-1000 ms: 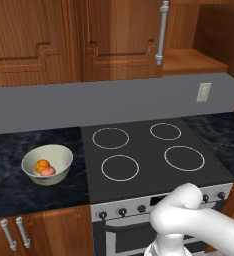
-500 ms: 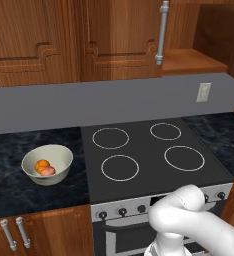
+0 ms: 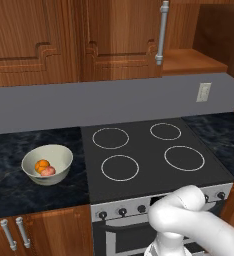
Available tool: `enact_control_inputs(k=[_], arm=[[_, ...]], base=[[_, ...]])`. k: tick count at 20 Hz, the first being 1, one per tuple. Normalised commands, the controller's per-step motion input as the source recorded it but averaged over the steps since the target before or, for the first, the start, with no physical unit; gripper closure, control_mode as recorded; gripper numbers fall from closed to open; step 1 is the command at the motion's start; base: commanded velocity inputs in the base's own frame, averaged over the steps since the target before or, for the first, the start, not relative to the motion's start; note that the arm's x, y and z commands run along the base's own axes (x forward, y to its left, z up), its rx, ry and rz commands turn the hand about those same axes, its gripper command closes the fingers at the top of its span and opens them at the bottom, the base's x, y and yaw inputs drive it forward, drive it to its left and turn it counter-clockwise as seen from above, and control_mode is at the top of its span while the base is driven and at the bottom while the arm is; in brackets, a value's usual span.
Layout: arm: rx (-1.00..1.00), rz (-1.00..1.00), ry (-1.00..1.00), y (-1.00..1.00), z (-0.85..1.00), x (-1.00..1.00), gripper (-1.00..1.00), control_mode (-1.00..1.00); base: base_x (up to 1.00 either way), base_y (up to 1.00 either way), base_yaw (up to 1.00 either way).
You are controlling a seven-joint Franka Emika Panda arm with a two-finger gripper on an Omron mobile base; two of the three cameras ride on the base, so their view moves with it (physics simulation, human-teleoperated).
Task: Open the cabinet. Pick the orange and peach from the cabinet and place them into the bowl. Then close the cabinet.
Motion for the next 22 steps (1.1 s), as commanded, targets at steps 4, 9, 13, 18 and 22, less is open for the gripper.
enact_control_inputs(k=[4,9,13,18,22], arm=[[0.09,0.0,0.0,-0.36,0.0,0.7,-1.0,-1.0],[0.1,0.02,0.01,-0.26,-0.01,0.72,-1.0,-1.0],[0.08,0.03,0.04,-0.03,-0.11,0.91,-1.0,-1.0],[0.02,0.0,0.05,0.11,-0.15,1.0,-1.0,-1.0],[0.0,0.0,0.06,0.44,-0.15,1.0,-1.0,-1.0]], base=[[0.0,0.0,0.0],[0.0,0.0,0.0],[0.0,0.0,0.0],[0.0,0.0,0.0],[0.0,0.0,0.0]])
